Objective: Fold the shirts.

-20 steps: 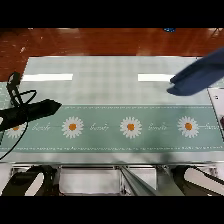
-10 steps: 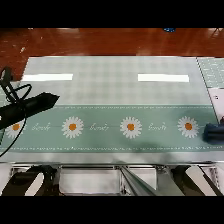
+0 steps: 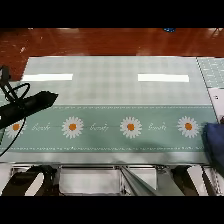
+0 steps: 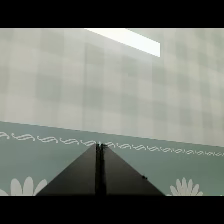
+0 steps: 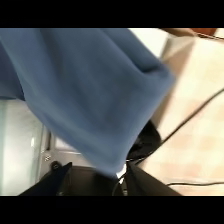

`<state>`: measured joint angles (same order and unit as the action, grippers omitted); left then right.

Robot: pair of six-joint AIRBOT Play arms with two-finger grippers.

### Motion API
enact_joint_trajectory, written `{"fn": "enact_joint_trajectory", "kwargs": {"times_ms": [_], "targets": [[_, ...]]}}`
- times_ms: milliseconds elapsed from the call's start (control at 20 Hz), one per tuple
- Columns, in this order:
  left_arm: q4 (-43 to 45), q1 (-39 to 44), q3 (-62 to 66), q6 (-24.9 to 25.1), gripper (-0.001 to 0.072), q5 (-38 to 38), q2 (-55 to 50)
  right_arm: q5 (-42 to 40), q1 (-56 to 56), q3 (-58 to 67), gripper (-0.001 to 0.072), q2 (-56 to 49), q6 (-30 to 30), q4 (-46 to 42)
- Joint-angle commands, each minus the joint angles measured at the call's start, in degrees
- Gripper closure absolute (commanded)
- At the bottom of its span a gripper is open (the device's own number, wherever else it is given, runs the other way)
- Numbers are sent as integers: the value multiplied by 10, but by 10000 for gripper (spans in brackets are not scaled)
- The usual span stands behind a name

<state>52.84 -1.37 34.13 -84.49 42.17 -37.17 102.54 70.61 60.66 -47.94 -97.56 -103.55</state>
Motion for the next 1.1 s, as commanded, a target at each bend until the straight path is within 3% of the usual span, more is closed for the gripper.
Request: {"fn": "enact_joint_trajectory", "kwargs": {"times_ms": [0,150,250,300,400,500,650,750,850,900,1050], "targets": [[0,0,0,0,685,-2,-5,-54,5,-29,304,4,-36,-64],[0,0,25,20,685,-1,-45,-148,2,-24,336,4,-44,26],[0,0,97,45,685,10,-94,-260,-17,-9,630,3,-26,182],[0,0,154,51,685,26,-124,-329,-45,1,688,2,-2,271],[0,3,285,61,686,66,-181,-435,-149,47,688,-31,66,431],[1,22,417,61,686,101,-237,-463,-317,130,688,-89,126,489],[43,78,534,55,686,143,-297,-466,-583,231,688,-173,141,400],[158,128,516,-6,687,159,-309,-458,-708,240,688,-219,100,291],[261,167,449,-70,686,151,-323,-401,-781,240,688,-276,58,166],[273,171,417,-81,685,151,-334,-367,-800,240,689,-308,44,117],[271,171,383,-82,685,165,-361,-309,-808,240,688,-366,20,91]]}}
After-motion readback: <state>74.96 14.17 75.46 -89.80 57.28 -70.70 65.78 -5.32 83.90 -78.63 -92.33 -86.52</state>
